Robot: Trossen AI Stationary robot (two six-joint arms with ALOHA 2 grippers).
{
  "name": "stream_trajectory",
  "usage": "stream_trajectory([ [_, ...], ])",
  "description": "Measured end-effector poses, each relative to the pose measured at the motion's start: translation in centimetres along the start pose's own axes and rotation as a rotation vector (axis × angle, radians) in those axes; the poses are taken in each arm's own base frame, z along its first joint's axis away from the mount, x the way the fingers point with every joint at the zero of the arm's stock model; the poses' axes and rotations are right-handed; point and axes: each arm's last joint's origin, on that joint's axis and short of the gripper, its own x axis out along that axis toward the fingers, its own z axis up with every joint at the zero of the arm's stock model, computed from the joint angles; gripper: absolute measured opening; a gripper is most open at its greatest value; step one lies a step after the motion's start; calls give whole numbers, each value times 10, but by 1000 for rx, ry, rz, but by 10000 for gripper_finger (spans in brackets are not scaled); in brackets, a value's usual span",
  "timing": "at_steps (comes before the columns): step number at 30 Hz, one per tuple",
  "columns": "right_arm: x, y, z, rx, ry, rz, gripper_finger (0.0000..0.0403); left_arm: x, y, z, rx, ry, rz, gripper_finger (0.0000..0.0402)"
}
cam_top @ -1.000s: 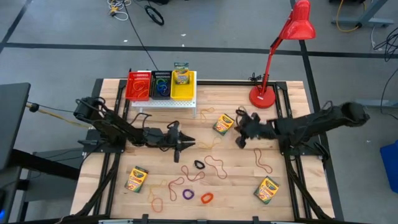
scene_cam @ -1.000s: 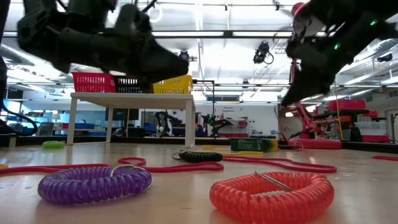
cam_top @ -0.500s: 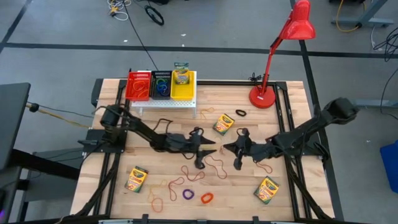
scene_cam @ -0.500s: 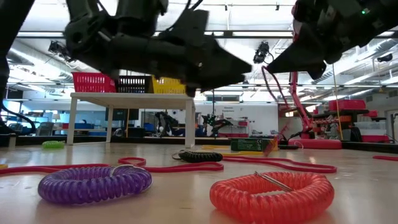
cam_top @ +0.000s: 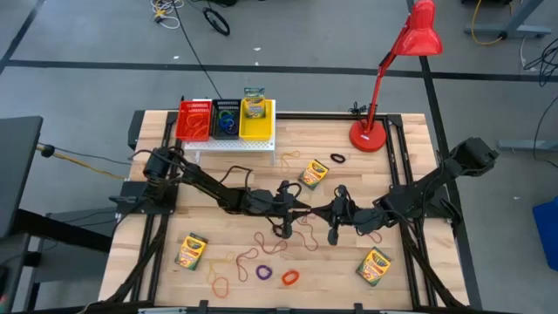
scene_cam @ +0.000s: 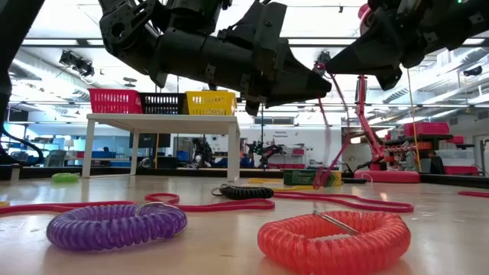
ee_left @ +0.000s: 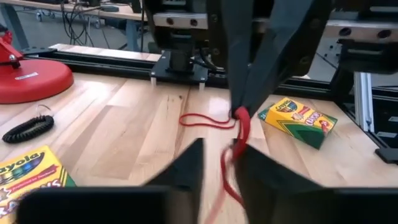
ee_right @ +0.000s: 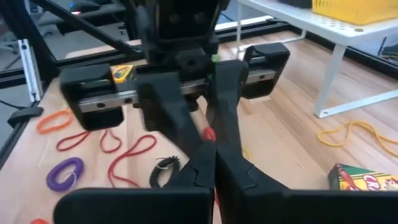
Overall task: Pick & Place Office Desk Supplies
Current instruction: Put the red rubber band into the red bin on the shelf
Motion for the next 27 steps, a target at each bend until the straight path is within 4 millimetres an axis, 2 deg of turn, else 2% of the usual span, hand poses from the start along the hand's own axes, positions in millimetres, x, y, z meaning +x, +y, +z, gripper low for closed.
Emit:
stream_trajectory([
  [2,-2,2,0,-8,-13,-8,5,-2,-1,1,1,4,10,25],
  [3,-3,3,0,-16,-21,-17,7,-3,-2,3,2,2,20,15],
  [8,-10,9,-2,-64,-56,-73,41,-20,-8,28,85,38,102,7],
  [13,-16,12,-5,-110,-63,-100,94,-52,-13,62,155,95,210,6],
  [16,-16,10,-8,-143,-35,-116,114,-78,-17,80,200,144,268,6],
  [20,-15,6,-14,-183,14,-145,119,-124,-13,108,233,169,426,5],
  [27,-15,3,-18,-211,48,-162,78,-210,23,154,157,110,644,5],
])
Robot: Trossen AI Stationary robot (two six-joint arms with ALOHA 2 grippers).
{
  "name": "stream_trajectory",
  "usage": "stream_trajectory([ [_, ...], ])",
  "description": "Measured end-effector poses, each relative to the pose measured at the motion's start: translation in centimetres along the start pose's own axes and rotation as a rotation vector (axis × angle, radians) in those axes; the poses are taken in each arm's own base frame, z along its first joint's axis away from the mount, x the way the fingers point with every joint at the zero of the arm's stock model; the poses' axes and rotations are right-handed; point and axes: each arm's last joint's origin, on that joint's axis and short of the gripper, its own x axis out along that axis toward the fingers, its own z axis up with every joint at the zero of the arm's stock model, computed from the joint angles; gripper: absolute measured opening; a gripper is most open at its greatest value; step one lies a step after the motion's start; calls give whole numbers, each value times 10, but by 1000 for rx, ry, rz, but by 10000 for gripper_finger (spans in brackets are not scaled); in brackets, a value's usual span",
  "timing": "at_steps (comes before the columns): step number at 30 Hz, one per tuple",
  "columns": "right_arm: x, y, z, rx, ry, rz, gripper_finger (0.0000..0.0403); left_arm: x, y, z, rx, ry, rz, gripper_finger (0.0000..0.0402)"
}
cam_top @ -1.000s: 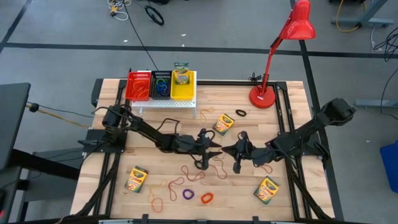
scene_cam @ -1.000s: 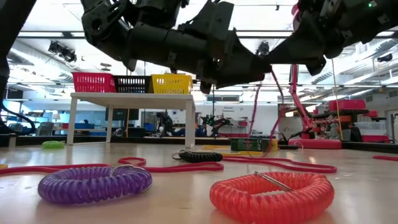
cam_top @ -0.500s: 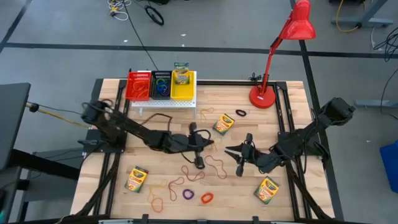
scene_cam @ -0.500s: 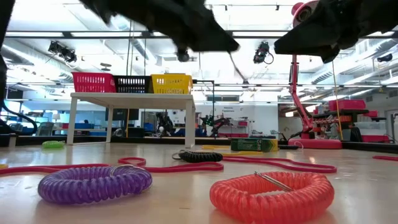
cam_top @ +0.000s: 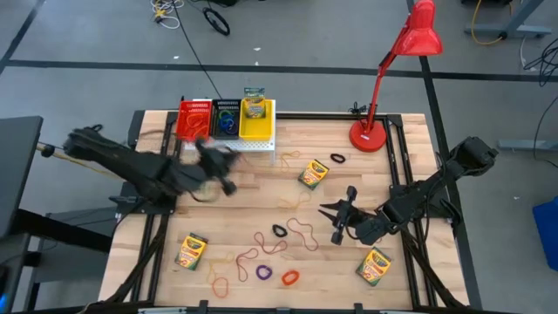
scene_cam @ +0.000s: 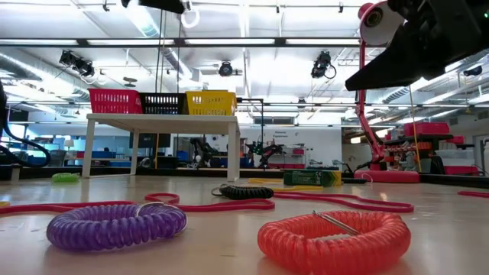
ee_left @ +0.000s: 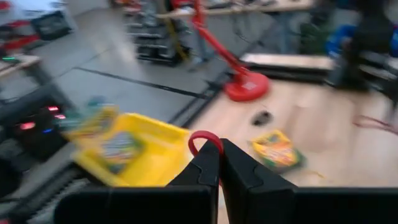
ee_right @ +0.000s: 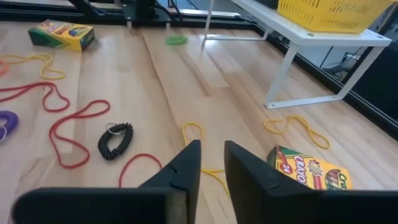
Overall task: Pick & Place Office Desk Supplies
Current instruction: Put the red rubber band into the red bin on the shelf
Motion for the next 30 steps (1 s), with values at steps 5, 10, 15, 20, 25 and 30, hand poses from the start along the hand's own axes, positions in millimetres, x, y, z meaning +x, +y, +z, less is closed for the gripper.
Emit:
stream_trajectory([
  [5,1,-1,0,-6,1,-3,38,-19,62,8,-42,-25,152,6],
  [10,4,-3,1,6,4,-16,8,-24,111,6,-62,-7,317,6],
  [15,4,-4,1,13,4,-19,8,-19,140,0,-82,56,368,6],
  [20,4,-4,2,19,0,-18,14,-1,159,-10,-72,183,390,5],
  [25,4,-4,2,19,0,-17,7,19,182,-19,-94,293,425,5],
  [30,4,-4,2,26,-1,-18,8,29,203,-31,-162,386,423,7],
])
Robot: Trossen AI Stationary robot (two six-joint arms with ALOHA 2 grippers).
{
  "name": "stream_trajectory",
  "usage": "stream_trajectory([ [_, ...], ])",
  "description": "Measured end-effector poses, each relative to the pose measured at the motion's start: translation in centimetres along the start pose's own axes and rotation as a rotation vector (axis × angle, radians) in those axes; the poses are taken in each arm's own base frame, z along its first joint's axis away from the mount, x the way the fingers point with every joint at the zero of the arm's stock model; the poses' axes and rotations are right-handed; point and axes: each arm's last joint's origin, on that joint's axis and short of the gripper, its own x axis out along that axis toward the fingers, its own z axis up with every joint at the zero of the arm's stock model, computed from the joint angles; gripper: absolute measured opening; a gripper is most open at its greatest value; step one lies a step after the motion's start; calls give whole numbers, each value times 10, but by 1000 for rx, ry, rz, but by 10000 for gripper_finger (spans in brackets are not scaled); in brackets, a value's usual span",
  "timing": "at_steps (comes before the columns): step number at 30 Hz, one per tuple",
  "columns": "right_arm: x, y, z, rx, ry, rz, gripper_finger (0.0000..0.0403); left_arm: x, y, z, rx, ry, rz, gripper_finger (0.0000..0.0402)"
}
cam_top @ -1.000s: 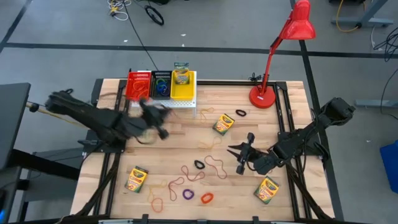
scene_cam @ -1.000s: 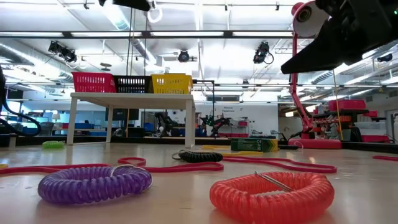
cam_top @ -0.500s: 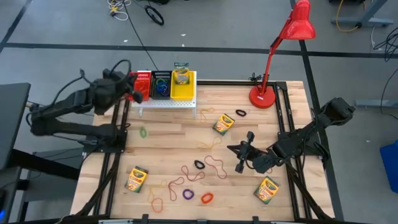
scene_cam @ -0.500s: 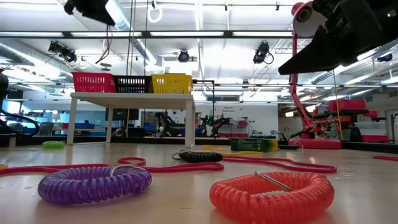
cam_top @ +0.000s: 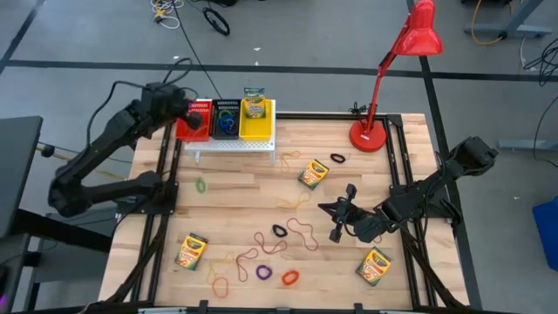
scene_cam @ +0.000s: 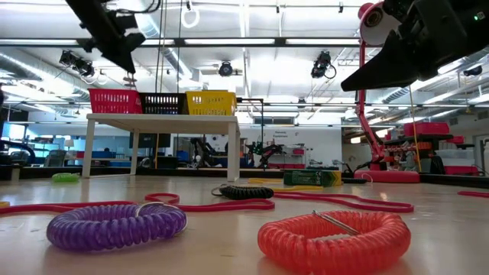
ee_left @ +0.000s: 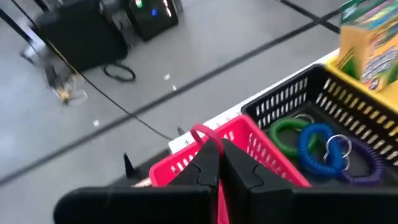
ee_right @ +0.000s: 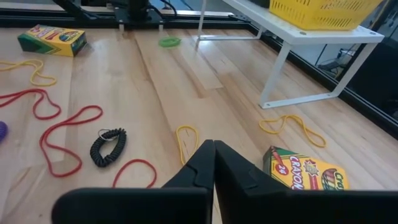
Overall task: Pick & Place Office Desk Supplies
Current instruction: Put the red rubber band into the red bin on the shelf, then put the black spring keychain into the black bin on the shelf
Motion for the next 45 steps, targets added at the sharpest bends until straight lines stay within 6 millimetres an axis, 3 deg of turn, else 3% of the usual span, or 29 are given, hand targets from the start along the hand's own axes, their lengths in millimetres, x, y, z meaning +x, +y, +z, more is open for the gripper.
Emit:
stream_trajectory([
  [4,0,0,0,0,0,0,12,11,4,-3,-31,63,-60,36],
  [10,0,0,0,0,3,8,11,11,1,-7,-38,116,-143,103],
  [13,0,0,0,0,4,10,11,2,2,-8,-37,194,-163,132],
  [19,0,0,0,0,6,15,11,-26,12,14,-55,354,-153,167],
  [24,0,0,0,0,6,15,11,-31,17,29,-38,471,-96,171],
  [32,0,1,0,0,13,33,11,11,9,40,138,530,56,182],
  [36,0,1,0,0,13,35,11,17,1,43,215,519,78,198],
  [40,0,1,0,9,14,35,11,-2,-13,43,266,458,-33,187],
  [45,0,0,-4,12,20,32,11,-42,-44,39,254,302,-353,118],
])
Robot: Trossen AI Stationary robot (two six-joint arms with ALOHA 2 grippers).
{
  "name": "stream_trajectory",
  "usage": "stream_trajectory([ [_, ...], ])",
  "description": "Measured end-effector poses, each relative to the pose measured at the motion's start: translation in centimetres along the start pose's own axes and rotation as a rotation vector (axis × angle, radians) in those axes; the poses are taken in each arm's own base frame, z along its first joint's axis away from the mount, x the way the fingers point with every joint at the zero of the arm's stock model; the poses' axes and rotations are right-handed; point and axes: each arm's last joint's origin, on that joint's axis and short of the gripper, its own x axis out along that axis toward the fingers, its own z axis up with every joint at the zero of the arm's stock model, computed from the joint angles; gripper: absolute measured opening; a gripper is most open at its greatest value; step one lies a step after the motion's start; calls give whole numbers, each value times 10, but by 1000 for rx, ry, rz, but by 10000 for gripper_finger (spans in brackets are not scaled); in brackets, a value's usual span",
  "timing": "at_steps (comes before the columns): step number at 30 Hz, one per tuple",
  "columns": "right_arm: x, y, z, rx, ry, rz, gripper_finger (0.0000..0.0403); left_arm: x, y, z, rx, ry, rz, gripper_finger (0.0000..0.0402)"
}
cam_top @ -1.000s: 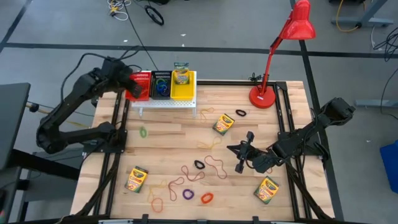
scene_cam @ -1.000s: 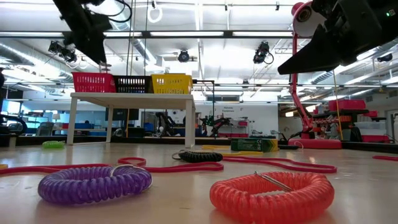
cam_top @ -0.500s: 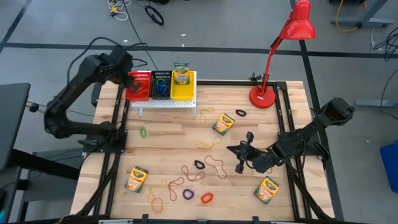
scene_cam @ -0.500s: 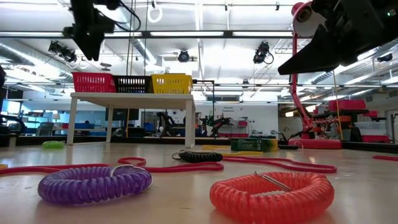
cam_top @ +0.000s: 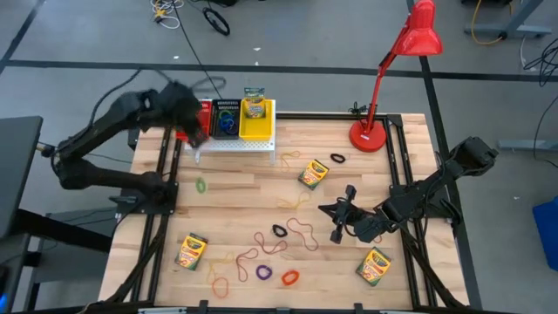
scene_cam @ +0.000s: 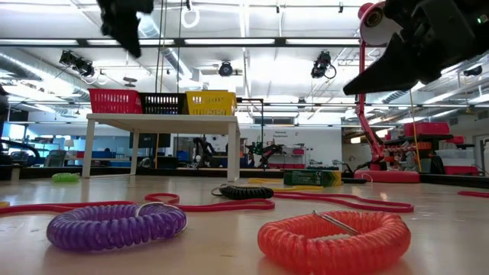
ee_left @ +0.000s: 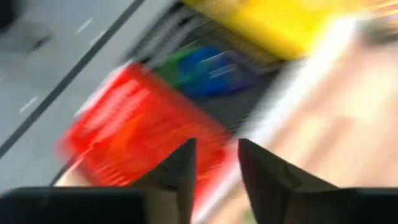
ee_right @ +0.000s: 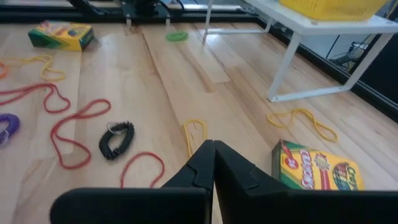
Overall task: Pick & Place Office Desk Supplies
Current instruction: Put the black spring keychain into the black bin on the shelf
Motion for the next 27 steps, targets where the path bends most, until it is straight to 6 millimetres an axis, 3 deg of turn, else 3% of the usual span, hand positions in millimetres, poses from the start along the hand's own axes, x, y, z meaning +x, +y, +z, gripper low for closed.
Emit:
stream_trajectory([
  [4,2,-6,-11,1,6,-13,11,-2,-51,-7,127,-156,-222,59],
  [10,6,-21,-28,89,-43,4,4,19,-136,-26,268,-386,-489,8],
  [16,7,-29,-35,137,-65,45,3,57,-217,-60,401,-566,-688,8],
  [19,7,-29,-35,137,-62,53,3,78,-252,-76,435,-567,-753,8],
  [27,7,-29,-35,136,-60,58,6,132,-312,-98,452,-389,-759,31],
])
